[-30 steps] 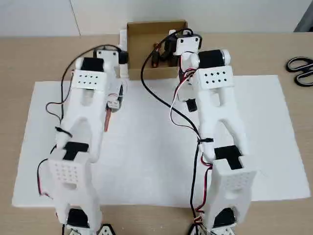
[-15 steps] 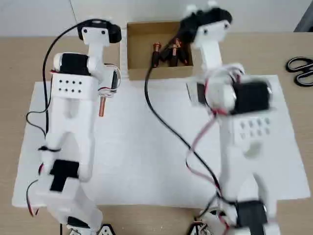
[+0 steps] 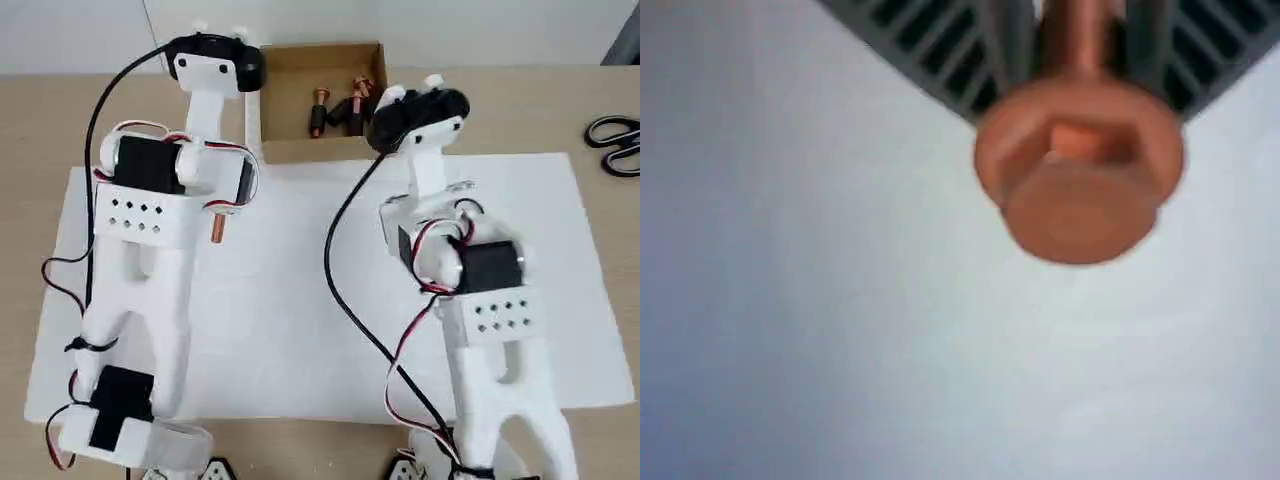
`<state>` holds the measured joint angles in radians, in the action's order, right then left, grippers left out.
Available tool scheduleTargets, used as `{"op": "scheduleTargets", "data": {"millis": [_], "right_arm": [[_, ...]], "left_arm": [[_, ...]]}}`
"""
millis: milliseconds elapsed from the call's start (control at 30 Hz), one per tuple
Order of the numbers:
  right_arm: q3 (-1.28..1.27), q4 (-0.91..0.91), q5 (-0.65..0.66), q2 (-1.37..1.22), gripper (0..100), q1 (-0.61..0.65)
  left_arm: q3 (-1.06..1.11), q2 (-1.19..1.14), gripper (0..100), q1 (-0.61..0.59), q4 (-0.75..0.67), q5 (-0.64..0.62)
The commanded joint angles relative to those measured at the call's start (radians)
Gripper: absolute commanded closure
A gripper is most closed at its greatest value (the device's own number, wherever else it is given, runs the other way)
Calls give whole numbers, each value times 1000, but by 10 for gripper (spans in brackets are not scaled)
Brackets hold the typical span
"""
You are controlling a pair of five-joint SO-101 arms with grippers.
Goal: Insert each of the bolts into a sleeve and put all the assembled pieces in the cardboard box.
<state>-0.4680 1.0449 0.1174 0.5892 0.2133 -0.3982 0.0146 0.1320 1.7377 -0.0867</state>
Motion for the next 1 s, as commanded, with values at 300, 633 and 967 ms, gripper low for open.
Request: {"op": "scheduleTargets", "data": {"millis": [300,633,967], "right_arm": [[-226,-380,3,50,995,68],[-311,-321,-175,452,995,117],[-629,-503,-28,679,995,157]], "left_arm": [[-4,52,994,11,8,-3],[-4,52,994,11,8,-3],[-5,52,994,12,8,-3]]}}
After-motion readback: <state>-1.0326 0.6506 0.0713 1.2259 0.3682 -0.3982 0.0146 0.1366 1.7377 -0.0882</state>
